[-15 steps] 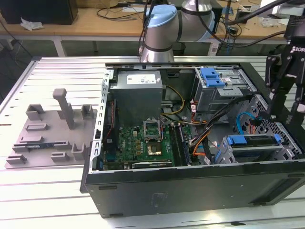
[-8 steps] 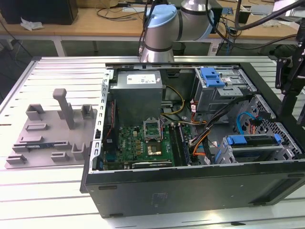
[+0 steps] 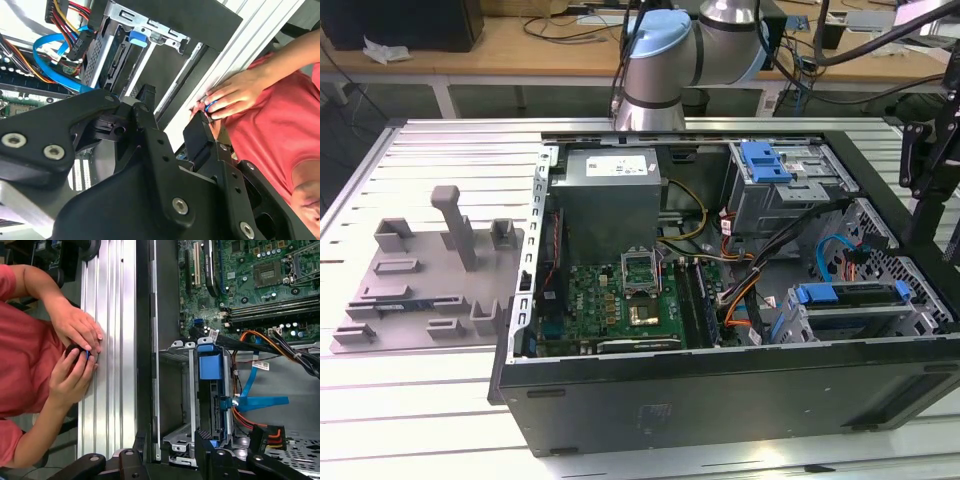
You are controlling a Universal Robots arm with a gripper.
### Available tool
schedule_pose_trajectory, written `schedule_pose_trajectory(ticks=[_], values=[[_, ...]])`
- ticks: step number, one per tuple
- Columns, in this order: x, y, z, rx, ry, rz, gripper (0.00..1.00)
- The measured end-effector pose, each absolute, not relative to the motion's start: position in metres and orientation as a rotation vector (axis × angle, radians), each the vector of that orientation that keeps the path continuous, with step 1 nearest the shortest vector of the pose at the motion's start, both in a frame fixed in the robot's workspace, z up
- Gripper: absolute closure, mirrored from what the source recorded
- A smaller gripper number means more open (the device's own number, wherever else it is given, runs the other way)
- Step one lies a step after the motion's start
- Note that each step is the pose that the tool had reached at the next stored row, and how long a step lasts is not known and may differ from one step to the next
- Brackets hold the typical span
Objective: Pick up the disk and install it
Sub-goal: 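Insert the first disk wire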
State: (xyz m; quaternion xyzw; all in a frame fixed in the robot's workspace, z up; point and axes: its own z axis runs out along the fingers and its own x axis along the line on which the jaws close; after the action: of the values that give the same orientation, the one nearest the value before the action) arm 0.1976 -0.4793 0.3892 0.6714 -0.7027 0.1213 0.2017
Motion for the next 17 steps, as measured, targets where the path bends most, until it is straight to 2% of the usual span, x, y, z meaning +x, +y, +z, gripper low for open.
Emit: schedule_pose_trajectory(ticks=[2, 9, 17], values=[[0.198, -0.479, 0.389, 1.875, -1.962, 0.339, 0.49], [0.201, -0.440, 0.389, 1.857, -1.948, 0.364, 0.49], [0.222, -0.436, 0.376, 1.760, -2.013, 0.349, 0.49]])
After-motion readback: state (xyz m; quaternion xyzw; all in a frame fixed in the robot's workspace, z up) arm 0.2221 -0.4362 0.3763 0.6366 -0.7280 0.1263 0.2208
